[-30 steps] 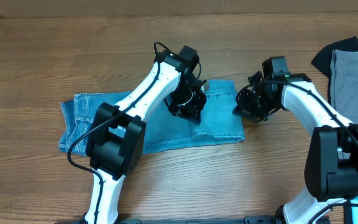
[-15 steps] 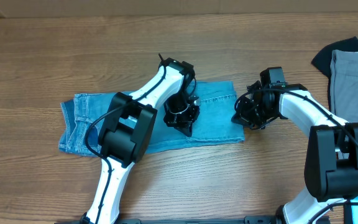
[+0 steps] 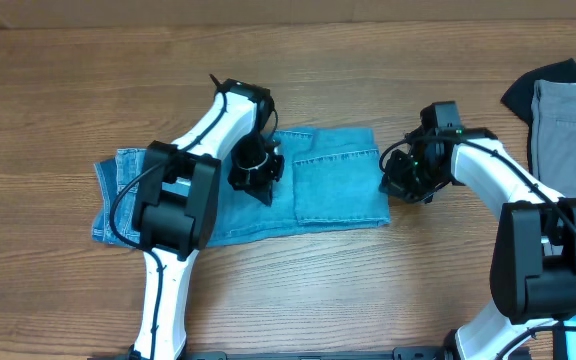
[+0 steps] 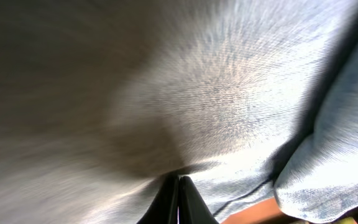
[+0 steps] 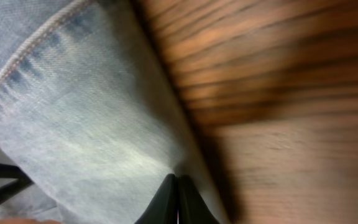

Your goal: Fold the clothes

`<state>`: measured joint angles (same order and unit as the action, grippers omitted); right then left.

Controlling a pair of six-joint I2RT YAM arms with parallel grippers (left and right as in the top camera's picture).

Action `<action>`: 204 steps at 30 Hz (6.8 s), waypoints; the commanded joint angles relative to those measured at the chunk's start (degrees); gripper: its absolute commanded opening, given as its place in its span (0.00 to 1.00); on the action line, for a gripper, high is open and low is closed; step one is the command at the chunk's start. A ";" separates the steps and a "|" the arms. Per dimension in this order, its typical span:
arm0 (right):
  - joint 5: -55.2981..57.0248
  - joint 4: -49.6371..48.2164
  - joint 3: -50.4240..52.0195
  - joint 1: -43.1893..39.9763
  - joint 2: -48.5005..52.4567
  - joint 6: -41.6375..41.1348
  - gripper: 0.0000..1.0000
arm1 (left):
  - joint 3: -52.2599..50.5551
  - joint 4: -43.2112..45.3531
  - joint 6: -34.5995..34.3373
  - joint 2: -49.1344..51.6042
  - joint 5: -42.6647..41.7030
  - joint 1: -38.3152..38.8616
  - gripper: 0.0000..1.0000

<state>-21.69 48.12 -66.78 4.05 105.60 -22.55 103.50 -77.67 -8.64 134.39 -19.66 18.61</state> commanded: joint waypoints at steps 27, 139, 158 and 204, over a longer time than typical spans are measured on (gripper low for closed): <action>-4.20 3.10 -8.66 -6.91 0.55 15.58 1.00 | 0.46 -1.09 -6.40 -14.51 20.48 -7.45 1.00; 5.95 14.93 -23.19 20.68 -2.49 -1.90 0.47 | 0.70 6.10 1.38 -23.32 -0.50 -7.93 0.48; -9.77 -1.22 0.83 21.00 -2.29 -3.06 0.04 | 0.68 24.48 -8.26 -10.82 -8.04 2.51 0.04; 1.38 -2.99 -2.43 10.47 -7.04 -7.02 0.14 | -0.20 7.58 -6.19 -4.98 -9.97 6.23 0.04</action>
<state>-18.22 45.63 -68.79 14.37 97.01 -29.95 104.05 -68.69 -13.80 126.26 -29.54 25.15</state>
